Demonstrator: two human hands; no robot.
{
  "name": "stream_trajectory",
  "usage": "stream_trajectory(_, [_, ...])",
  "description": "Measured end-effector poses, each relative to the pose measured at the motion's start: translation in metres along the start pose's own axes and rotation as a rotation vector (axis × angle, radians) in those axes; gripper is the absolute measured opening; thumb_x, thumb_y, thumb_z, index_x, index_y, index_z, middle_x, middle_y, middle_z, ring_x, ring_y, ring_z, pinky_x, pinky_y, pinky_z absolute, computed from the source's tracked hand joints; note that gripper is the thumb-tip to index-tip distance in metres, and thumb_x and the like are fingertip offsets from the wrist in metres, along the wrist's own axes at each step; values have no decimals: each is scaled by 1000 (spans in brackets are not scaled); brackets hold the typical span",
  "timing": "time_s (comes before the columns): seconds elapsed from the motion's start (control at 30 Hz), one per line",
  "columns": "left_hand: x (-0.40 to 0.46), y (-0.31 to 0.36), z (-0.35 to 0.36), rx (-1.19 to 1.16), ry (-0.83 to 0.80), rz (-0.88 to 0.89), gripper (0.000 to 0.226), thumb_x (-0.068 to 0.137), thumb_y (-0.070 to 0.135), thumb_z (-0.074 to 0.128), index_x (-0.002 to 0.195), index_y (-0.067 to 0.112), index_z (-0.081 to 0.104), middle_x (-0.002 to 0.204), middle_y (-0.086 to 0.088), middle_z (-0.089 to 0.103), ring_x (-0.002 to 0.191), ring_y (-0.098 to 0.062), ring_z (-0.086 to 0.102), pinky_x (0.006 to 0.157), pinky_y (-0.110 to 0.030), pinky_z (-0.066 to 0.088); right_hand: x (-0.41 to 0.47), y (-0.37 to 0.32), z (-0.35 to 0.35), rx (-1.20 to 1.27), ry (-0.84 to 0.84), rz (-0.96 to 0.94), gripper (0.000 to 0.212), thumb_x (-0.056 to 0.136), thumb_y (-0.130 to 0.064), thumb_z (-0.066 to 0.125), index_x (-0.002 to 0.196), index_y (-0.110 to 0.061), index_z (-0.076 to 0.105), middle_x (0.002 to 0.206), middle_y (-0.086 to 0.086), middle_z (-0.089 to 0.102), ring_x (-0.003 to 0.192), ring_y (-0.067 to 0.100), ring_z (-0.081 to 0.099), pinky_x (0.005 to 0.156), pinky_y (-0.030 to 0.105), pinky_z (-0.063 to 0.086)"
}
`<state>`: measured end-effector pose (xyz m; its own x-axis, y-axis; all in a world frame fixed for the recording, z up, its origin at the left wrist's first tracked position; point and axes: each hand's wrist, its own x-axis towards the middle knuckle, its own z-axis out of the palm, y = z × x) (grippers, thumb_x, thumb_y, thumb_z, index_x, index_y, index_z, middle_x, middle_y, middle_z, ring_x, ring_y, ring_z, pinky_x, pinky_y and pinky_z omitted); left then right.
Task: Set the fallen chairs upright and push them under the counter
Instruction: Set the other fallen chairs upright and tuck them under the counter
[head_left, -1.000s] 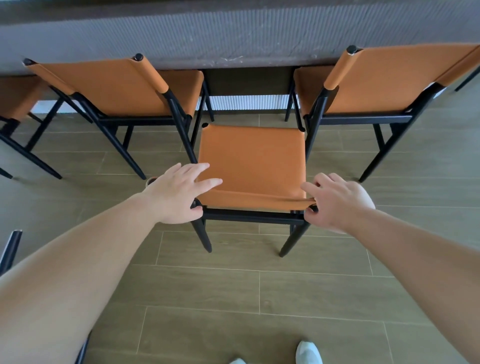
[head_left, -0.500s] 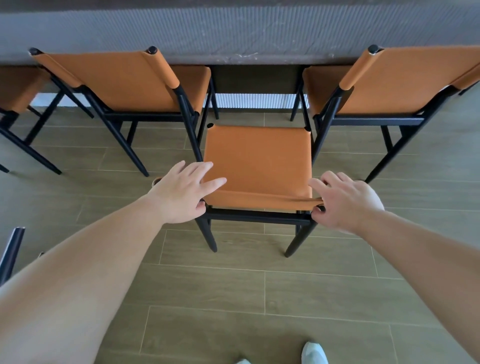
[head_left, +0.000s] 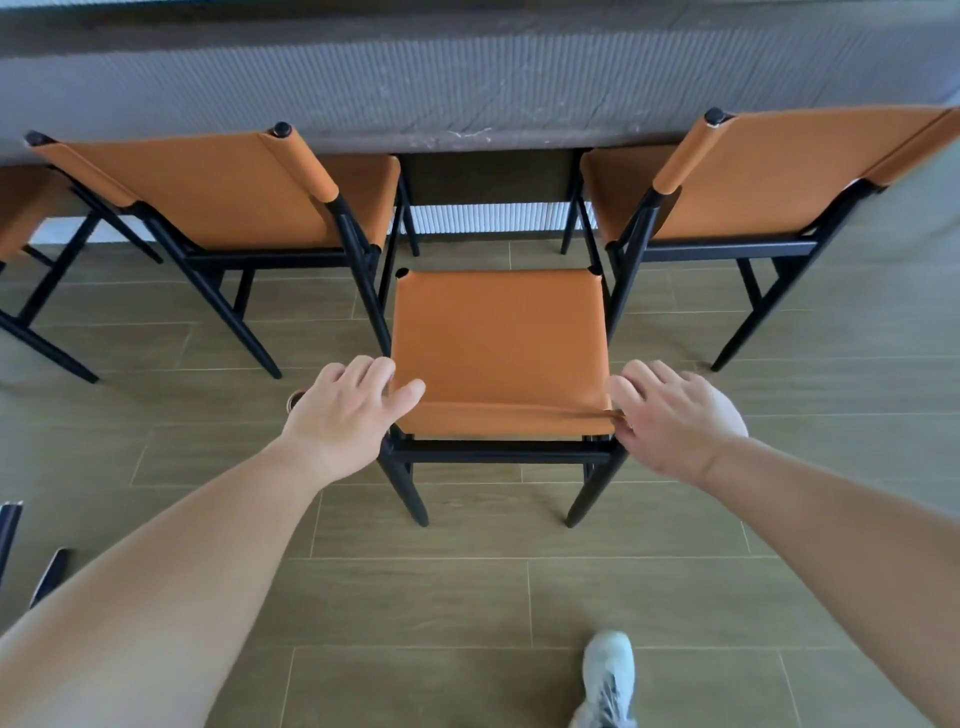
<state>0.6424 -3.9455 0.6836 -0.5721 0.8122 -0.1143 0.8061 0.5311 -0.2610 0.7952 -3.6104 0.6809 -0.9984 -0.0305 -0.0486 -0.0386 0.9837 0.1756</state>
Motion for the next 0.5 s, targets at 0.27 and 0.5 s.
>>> stream_trajectory(0.27, [38, -27, -23, 170, 68, -92, 81, 76, 9, 75, 148, 21, 41, 132, -16, 41, 113, -32, 48, 82, -42, 43, 47, 39, -24, -8, 214, -75, 46, 74, -23, 74, 114, -7, 58, 100, 13, 57, 81, 33, 57, 62, 41, 47])
stream_trajectory(0.5, [88, -51, -49, 130, 8, -142, 85, 90, 13, 63, 156, 31, 13, 158, -22, 19, 147, -36, 20, 115, -55, 23, 98, 79, -46, -126, 76, -132, 55, 86, -43, 54, 130, -18, 30, 121, 10, 42, 101, 26, 48, 80, 39, 44])
